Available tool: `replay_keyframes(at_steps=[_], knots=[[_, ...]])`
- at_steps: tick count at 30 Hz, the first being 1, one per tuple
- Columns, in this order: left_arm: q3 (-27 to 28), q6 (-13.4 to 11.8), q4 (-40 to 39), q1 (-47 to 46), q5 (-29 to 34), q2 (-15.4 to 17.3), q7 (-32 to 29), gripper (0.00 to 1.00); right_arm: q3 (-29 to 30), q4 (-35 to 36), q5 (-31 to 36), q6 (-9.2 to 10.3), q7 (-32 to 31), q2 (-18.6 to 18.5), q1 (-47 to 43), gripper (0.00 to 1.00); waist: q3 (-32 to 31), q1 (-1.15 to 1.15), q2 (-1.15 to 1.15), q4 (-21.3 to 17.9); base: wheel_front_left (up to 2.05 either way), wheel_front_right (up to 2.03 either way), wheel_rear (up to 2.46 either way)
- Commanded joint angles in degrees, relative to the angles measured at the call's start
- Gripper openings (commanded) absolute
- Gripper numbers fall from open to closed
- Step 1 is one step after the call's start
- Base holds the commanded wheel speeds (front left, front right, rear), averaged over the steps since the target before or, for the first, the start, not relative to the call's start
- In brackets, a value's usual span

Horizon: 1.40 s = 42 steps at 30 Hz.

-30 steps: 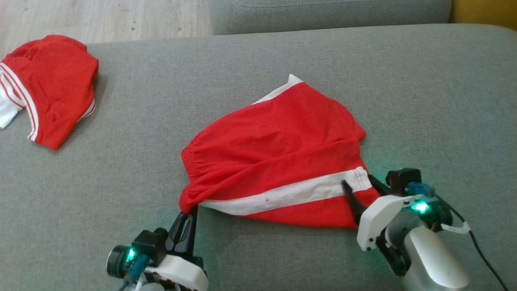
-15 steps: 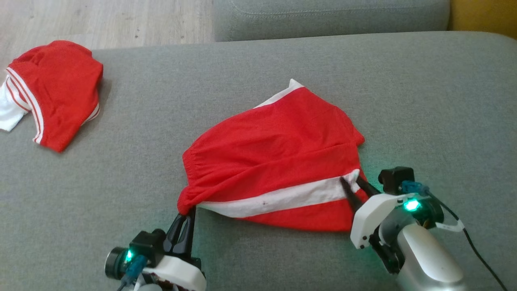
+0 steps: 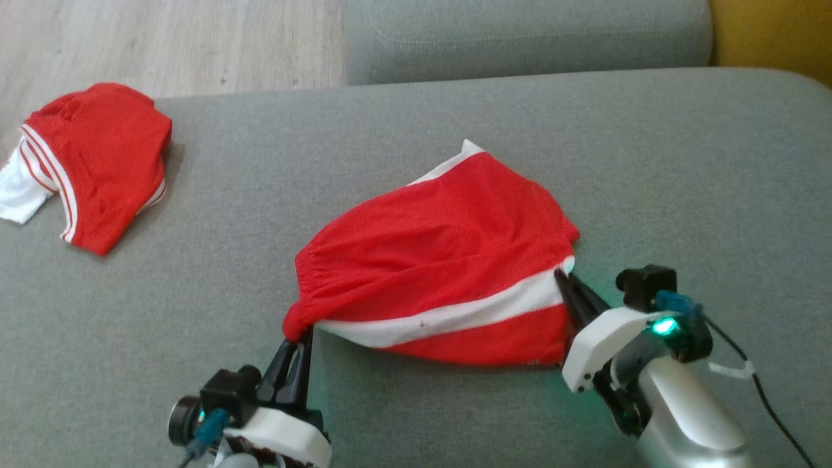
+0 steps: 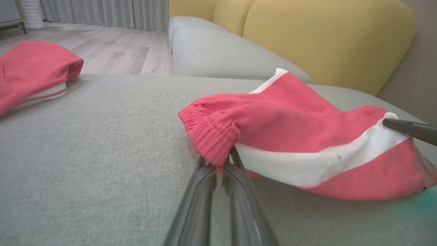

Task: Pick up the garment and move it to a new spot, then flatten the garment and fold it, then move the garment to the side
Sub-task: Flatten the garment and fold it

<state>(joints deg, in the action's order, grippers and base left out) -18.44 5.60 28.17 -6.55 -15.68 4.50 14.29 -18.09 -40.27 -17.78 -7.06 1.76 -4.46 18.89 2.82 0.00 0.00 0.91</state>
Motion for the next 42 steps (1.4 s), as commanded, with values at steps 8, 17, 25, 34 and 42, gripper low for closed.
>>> replay_keyframes(at_steps=[8, 17, 25, 34, 42], knots=[[3.16, 1.10, -10.20, -2.71, -5.07, 1.33, -2.76, 0.00, -1.05, 11.20, -2.46, -0.43, 5.20, -2.95, 1.87, 0.00, -3.51, 0.00, 0.00, -0.61, 0.00, 0.00, 0.00], [4.77, 1.48, -29.18, -7.28, -9.76, 6.50, -13.56, 0.00, 2.68, 28.81, -1.36, -0.43, 4.69, -4.94, -1.39, 0.00, -6.21, 0.00, 0.00, -1.46, 0.00, 0.00, 0.00], [6.33, 1.41, -43.75, -14.64, -12.60, 11.10, -25.49, 0.00, 7.59, 47.80, 1.47, -0.43, 0.10, -4.84, -4.56, 0.00, -8.01, 0.00, 0.00, -2.26, 0.00, 0.00, 0.00], [4.86, 1.60, -43.67, -21.07, -14.19, 15.62, -34.59, 0.00, 8.90, 56.79, 1.81, -0.43, -6.15, -4.03, -5.38, 0.00, -6.33, 0.00, 0.00, -3.27, 0.00, 0.00, 0.00], [2.81, 1.79, -32.02, -28.87, -15.62, 16.99, -34.79, 0.00, 6.15, 43.67, -3.25, -0.43, -5.97, -3.19, 6.69, 0.00, 0.64, 0.00, 0.00, -5.20, 0.00, 0.00, 0.00]])
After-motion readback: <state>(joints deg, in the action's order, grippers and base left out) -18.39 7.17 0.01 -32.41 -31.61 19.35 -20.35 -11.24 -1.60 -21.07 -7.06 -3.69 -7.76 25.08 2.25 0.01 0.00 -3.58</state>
